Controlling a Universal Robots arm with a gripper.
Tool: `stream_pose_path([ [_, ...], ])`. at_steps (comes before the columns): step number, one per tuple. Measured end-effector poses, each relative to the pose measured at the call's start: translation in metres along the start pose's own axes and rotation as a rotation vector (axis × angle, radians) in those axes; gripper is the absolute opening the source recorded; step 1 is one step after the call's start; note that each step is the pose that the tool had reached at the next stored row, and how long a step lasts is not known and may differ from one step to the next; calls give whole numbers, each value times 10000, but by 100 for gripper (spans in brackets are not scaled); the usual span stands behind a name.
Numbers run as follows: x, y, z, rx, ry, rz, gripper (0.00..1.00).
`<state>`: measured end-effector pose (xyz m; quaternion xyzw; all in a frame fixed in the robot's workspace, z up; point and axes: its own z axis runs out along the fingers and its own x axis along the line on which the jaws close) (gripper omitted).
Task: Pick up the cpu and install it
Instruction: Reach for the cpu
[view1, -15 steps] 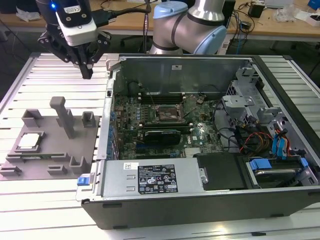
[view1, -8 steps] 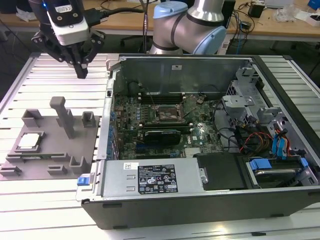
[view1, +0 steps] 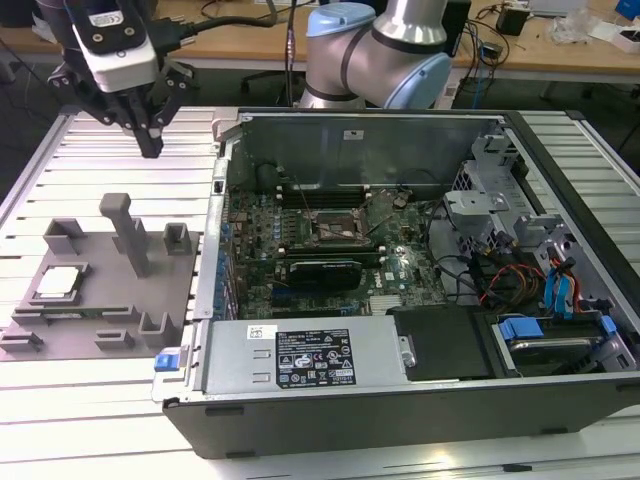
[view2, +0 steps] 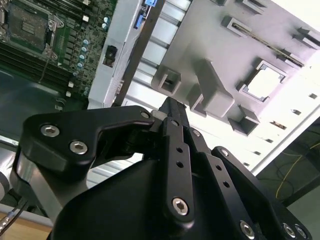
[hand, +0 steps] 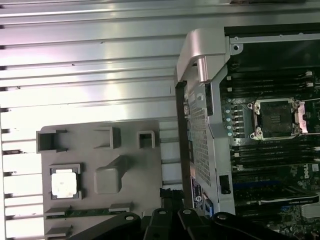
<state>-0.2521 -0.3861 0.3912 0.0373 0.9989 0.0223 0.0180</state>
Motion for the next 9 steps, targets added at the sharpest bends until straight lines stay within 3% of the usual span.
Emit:
stream_pose_path([
  [9, 192, -8, 10, -1, -19, -1, 11],
])
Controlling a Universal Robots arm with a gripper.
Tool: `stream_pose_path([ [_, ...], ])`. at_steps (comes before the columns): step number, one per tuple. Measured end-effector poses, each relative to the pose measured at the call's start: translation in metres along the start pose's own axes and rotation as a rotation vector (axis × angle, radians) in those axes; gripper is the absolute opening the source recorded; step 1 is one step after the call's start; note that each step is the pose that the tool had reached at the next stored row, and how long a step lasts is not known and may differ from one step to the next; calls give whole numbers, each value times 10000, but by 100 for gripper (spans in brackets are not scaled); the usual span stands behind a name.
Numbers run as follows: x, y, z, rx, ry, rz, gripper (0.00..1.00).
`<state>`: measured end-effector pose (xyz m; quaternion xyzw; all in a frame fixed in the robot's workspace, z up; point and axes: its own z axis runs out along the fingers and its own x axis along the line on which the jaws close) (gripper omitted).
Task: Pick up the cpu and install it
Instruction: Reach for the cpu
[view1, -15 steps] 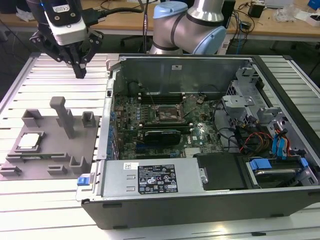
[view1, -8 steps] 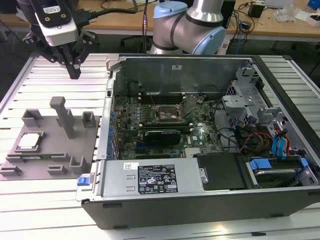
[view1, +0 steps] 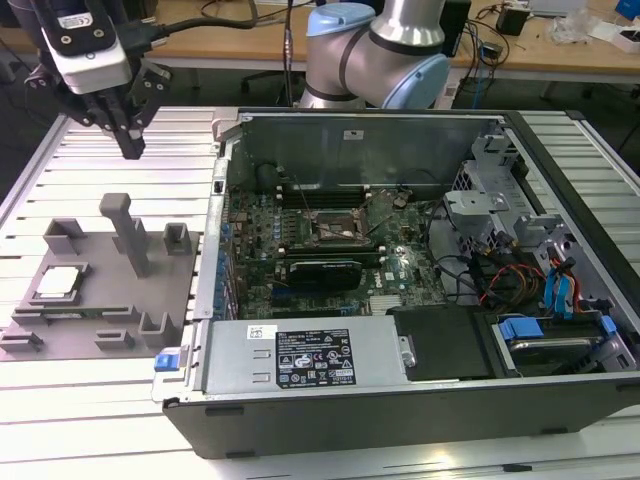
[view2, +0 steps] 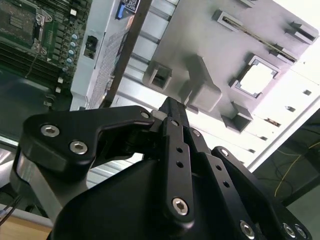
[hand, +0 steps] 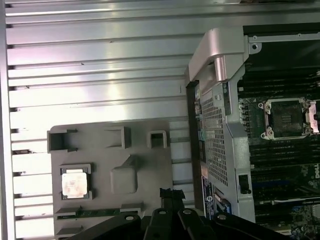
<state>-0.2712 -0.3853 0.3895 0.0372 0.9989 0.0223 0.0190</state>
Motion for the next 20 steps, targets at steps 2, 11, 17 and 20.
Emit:
stream_pose_path([
  [2, 33, -1, 0, 0, -3, 0, 11],
  [11, 188, -2, 1, -1, -11, 0, 11],
  [17, 279, 0, 1, -1, -12, 0, 11],
  [20, 322, 0, 2, -1, -14, 1, 11],
])
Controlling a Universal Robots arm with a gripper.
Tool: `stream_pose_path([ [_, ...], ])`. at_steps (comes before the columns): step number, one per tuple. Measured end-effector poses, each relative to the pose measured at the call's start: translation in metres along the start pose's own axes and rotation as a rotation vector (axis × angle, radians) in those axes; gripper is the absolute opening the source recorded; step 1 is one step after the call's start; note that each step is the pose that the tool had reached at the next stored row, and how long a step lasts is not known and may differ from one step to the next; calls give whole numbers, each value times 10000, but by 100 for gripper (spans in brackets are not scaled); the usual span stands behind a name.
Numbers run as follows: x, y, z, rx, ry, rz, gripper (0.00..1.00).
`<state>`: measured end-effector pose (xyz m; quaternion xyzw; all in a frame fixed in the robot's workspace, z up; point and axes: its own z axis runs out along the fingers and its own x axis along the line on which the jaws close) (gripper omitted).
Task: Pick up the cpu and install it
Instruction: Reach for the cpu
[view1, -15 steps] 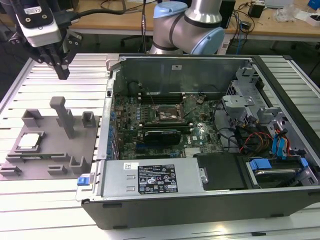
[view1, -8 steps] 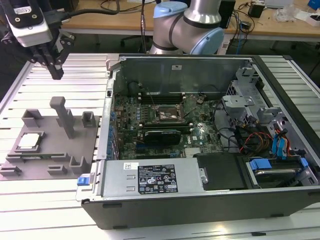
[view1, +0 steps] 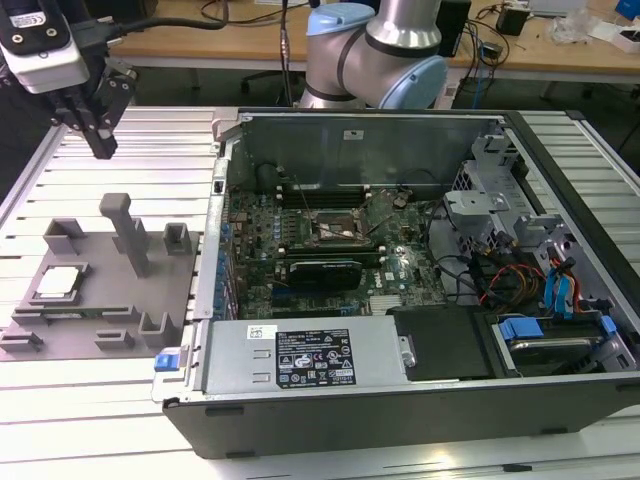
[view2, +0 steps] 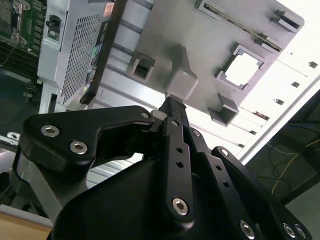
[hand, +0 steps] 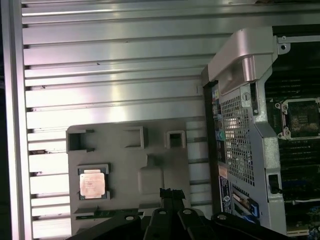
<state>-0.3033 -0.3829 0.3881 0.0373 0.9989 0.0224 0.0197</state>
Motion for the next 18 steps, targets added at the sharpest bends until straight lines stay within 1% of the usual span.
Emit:
stream_pose_path([
  [5, 92, 0, 2, -1, -4, -1, 11],
  [6, 128, -3, 9, -1, -9, -2, 11],
  [8, 170, -7, 26, -2, -19, -2, 11],
  [10, 219, -12, 53, -3, -32, -1, 11],
  [12, 279, -19, 103, -2, -40, -2, 11],
  [18, 371, -28, 176, -4, -45, -3, 11],
])
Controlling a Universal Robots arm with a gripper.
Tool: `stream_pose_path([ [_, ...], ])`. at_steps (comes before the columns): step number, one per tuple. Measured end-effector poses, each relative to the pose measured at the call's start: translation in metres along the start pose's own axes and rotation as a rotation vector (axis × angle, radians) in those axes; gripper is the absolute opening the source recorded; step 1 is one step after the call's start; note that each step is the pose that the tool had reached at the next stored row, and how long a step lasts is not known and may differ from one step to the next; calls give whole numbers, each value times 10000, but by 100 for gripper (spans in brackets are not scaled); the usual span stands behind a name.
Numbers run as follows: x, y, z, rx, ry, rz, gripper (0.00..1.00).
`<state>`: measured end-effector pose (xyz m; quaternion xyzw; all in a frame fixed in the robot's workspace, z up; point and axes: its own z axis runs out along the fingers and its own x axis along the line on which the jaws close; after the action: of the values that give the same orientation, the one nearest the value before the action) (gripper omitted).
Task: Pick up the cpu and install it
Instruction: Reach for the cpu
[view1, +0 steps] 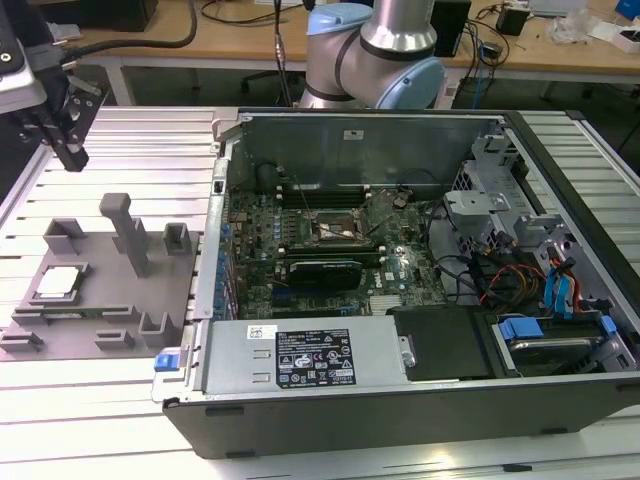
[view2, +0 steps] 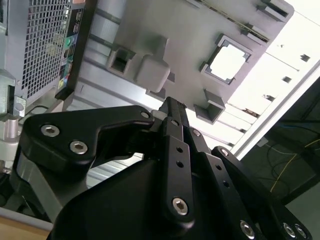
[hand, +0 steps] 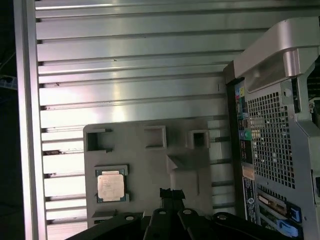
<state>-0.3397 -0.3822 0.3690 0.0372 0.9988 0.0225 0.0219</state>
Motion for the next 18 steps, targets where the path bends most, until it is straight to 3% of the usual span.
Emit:
stream_pose_path([
  [6, 75, -7, 40, 0, 1, 0, 11],
  [12, 193, -21, 148, 1, 1, 0, 11],
  [18, 251, -29, 221, 0, 0, 0, 11],
])
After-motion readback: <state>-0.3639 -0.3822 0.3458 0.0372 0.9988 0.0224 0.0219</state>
